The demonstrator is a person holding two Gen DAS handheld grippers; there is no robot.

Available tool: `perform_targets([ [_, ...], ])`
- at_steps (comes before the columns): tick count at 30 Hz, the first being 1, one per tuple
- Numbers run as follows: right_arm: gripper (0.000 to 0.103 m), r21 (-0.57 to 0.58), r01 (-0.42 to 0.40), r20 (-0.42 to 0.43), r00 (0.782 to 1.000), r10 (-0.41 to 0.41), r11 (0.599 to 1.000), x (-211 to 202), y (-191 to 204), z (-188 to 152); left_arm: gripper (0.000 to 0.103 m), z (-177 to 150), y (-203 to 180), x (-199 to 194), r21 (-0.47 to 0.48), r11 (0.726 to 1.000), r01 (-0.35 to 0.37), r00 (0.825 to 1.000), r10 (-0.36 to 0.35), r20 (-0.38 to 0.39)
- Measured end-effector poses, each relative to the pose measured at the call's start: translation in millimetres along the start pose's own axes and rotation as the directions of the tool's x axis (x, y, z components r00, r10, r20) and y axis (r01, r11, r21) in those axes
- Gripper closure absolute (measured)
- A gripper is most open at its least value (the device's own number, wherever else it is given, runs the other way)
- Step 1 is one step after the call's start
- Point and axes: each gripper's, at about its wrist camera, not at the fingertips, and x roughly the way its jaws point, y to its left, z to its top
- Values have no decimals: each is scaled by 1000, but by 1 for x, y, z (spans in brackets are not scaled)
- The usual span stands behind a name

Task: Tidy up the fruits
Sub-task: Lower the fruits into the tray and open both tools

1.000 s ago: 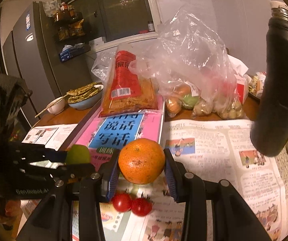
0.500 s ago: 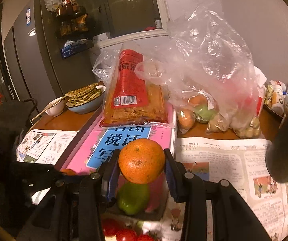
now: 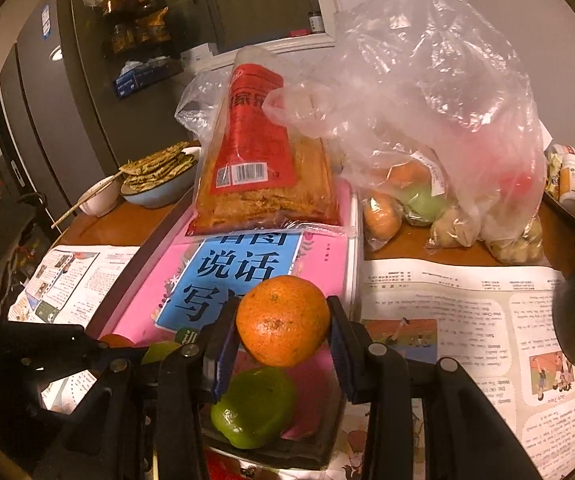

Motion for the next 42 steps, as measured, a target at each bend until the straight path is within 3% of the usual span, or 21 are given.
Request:
perform_targets([
  [9,62,-40,47,-44,998,-49,998,20,7,-1,58,1,-4,2,11,1000,-23,1000,23,2],
  [13,61,-88,107,-64,992,-112,990,27,12,-6,59,1,-4,4,11,1000,-28,1000,28,2],
  [22,61,-82,106,-64,992,-112,991,29,10,-11,58,0,-2,3,4,1000,-23,1000,23,14],
  [33,61,-27,33,-53,998,-34,999,17,-5,-13,58,-2,-2,1,-8,1000,-26,999,26,21],
  [42,59,-35,34,-61,997,-36,999,18,-2,-13,58,-2,-3,1,-15,1000,-27,999,27,17],
])
